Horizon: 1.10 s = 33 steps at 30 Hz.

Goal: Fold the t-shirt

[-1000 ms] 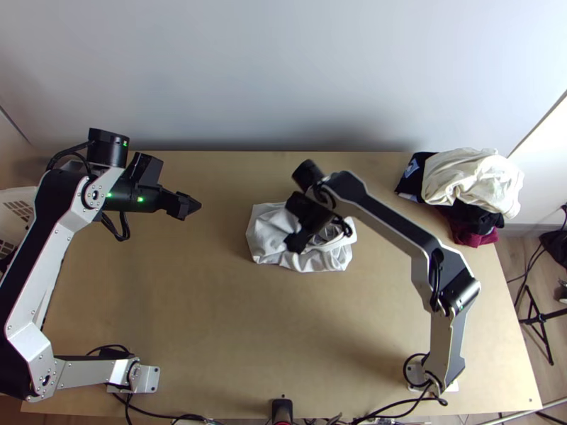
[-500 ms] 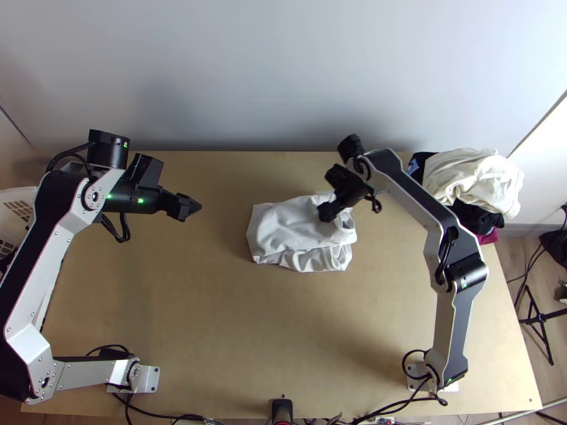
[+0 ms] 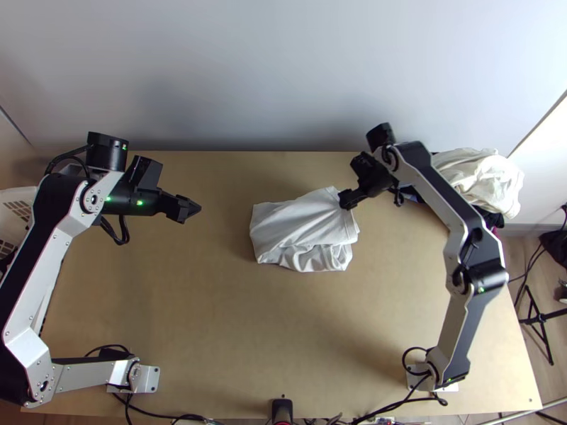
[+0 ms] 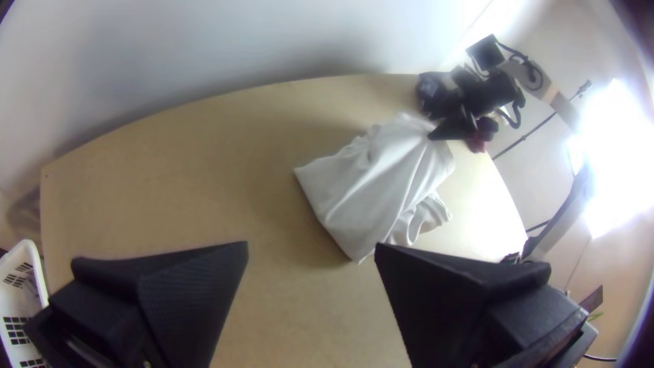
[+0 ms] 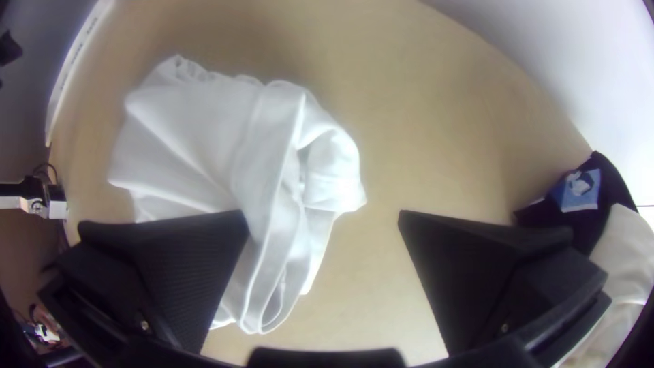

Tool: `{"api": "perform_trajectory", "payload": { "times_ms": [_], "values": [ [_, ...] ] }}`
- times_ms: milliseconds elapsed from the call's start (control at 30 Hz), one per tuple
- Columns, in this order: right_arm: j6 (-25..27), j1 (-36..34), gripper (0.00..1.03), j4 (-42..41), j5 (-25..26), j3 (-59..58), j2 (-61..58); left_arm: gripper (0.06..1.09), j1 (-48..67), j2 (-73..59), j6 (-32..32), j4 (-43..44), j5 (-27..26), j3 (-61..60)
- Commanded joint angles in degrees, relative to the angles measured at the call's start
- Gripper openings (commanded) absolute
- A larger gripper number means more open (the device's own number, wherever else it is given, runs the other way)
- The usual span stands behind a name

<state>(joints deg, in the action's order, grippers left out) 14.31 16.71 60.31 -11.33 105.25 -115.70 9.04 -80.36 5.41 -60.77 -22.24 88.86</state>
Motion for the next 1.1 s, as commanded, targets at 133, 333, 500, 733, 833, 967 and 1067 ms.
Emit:
{"api": "perform_trajectory", "payload": {
  "times_ms": [133, 333, 500, 733, 833, 967, 1067],
  "values": [
    [-2.26, 4.56, 0.99, 0.15, -0.09, -5.85, 6.10, 0.97, 1.42, -0.94, -0.14, 0.57, -0.08, 0.96],
    [-2.26, 3.86, 0.99, -6.44, 0.35, -21.32, 10.58, 0.97, 1.42, -1.56, -0.22, 0.48, 0.00, 2.28],
    [-2.18, 0.25, 0.99, -8.28, 1.40, -27.38, 13.92, 0.97, 1.86, -2.70, -0.05, 0.57, -0.08, 3.07],
    [-1.74, -1.07, 0.99, -8.20, 1.58, -27.12, 21.39, 0.97, 3.62, -4.37, -1.02, 0.57, -0.08, 5.97],
    [-0.15, 3.24, 0.99, -8.28, 1.66, -24.48, 26.05, 0.97, 3.53, -4.19, -1.02, 0.48, 0.00, 6.06],
    [2.48, 12.82, 0.99, -8.28, 1.66, -21.40, 28.86, 0.97, 3.09, -3.75, -1.02, -0.05, 0.00, 6.06],
    [5.12, 20.20, 0.99, -8.28, 4.21, -22.20, 29.30, 0.97, 3.09, -3.23, -1.10, -0.22, 0.00, 6.06]
  ]
}}
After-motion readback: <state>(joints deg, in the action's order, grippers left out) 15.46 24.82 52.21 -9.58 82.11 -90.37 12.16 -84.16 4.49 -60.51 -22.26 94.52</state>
